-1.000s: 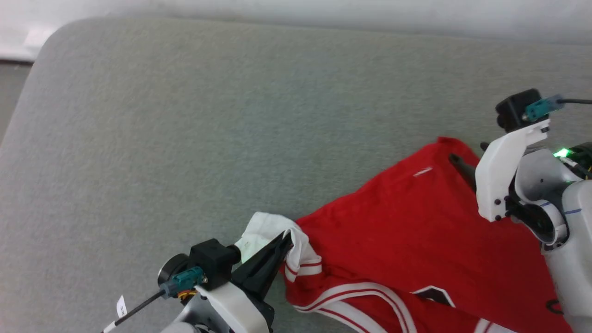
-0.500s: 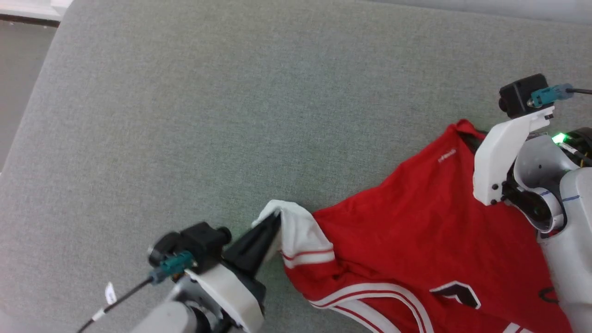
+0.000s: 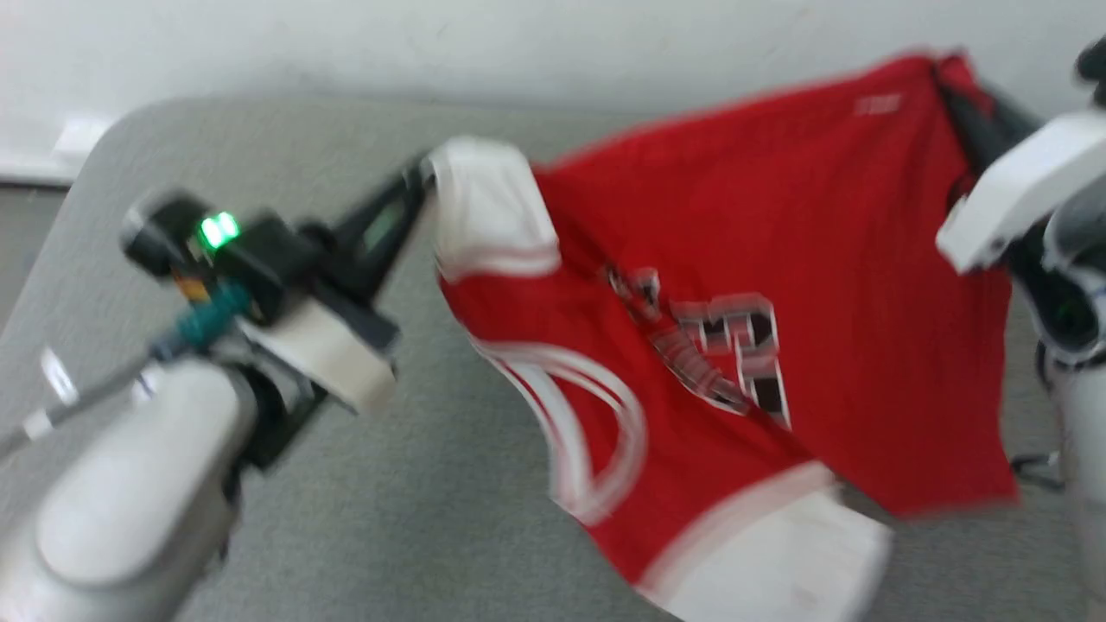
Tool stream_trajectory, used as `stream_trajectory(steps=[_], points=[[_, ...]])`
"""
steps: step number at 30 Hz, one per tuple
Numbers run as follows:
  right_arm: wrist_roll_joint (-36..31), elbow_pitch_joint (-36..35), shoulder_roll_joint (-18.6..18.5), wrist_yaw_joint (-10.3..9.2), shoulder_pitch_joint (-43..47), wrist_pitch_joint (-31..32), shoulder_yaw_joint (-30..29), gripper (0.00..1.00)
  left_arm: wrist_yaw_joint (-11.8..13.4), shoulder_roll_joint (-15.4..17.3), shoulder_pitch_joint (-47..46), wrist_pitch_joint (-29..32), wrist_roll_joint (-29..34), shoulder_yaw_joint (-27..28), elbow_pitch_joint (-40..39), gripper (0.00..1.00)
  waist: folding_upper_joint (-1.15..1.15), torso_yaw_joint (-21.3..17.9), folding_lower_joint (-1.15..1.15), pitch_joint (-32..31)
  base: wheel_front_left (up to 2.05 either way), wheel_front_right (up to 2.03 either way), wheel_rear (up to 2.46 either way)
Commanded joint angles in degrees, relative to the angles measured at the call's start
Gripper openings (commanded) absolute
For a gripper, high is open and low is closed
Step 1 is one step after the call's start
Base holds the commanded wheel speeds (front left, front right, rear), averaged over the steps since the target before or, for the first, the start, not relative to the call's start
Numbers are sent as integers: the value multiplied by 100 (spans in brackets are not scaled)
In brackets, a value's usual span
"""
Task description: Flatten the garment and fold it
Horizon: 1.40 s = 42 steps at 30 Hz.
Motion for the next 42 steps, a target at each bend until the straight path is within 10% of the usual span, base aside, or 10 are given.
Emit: stream_trajectory(steps=[1, 12, 22, 42], points=[[-83, -68, 31, -4, -352, -93, -63, 0, -123, 73, -518, 102, 100, 83, 121, 0, 0, -842, 1, -851, 0, 0, 0], [-315, 194, 122, -4, -1789, 94, 40, 0, -548, 619, -2939, 588, 421, -565, 1112, 0, 0, -1446, 1, -1017, 0, 0, 0], [-493, 600, 226, -4, -2647, 467, 193, 0, -555, 1106, -4576, 1028, -562, -1682, 1645, 0, 0, -1740, 1, -586, 0, 0, 0], [-1674, 1318, 549, -4, -4789, 147, -73, 0, -311, 949, -7044, -261, 118, -1621, 2734, 0, 0, -1704, 1, 2394, 0, 0, 0]])
